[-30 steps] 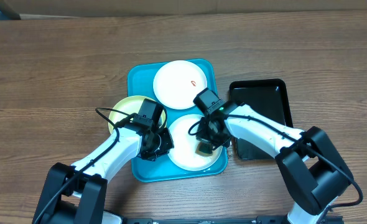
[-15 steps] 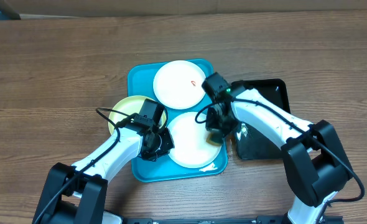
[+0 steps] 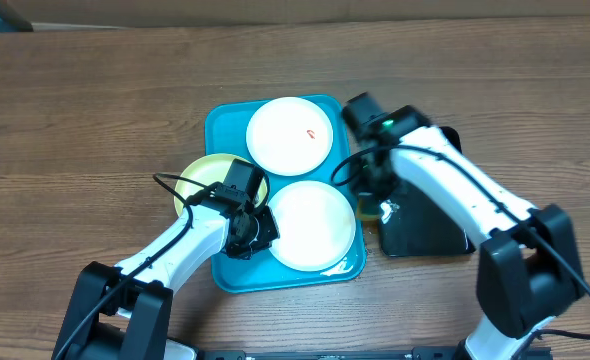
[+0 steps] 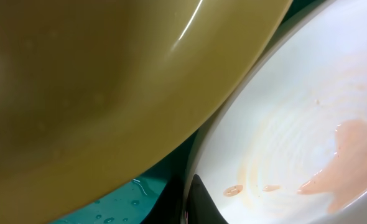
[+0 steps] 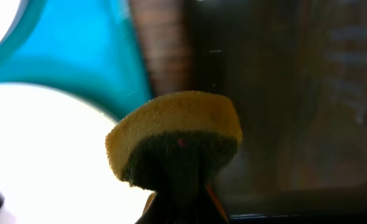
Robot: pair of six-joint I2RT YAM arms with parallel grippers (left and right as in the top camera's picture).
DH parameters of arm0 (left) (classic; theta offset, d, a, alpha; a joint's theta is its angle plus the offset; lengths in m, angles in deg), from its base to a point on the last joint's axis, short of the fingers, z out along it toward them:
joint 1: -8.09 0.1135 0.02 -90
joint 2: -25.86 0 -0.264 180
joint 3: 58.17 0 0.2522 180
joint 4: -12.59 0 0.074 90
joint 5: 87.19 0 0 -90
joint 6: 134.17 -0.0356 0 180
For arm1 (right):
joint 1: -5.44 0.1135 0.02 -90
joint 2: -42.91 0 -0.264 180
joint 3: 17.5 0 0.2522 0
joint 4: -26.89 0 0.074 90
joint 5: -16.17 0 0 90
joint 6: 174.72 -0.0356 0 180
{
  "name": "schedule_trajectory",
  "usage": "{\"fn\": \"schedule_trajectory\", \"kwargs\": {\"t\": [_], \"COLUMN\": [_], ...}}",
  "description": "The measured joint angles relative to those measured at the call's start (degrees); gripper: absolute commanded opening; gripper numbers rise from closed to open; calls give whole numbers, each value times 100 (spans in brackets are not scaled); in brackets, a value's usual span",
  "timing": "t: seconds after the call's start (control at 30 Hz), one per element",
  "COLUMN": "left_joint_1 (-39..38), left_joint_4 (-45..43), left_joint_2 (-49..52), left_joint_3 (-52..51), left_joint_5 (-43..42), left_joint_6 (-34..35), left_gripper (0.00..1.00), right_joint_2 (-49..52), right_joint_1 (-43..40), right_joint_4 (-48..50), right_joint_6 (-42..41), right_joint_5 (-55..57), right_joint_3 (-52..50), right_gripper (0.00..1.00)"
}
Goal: Clean dirty plates on tray and stack at the side
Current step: 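Scrub the front white plate with the sponge in the right gripper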
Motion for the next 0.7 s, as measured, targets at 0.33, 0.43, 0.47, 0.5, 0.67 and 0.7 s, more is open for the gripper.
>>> {"fn": "schedule_trajectory", "kwargs": {"t": [0.33, 0.43, 0.47, 0.5, 0.67, 0.7], "left_joint_1": [22, 28, 28, 28, 33, 33], "left_joint_4": [68, 68, 70, 68, 0, 4], "left_joint_2": [0, 0, 0, 2, 2, 2], "left_joint_3": [111, 120, 122, 122, 125, 125], "left_joint_5": [-11, -22, -28, -48, -221, -251], "left_joint_6": [-258, -278, -278, -286, -490, -525], "left_gripper": [4, 4, 4, 4, 4, 4], "right_joint_2": [-85, -85, -85, -85, -103, -138], "right_joint_1": [-1912, -2039, -2026, -2017, -1989, -2000], "right_joint_4": [367, 723, 955, 1014, 1134, 1126], "right_joint_6": [503, 675, 702, 804, 872, 866], "right_joint_5": [-514, -706, -774, -798, -920, -933], "right_joint_3": [-350, -815, -1080, -1161, -1357, -1357], "right_gripper": [6, 22, 30, 33, 36, 37]}}
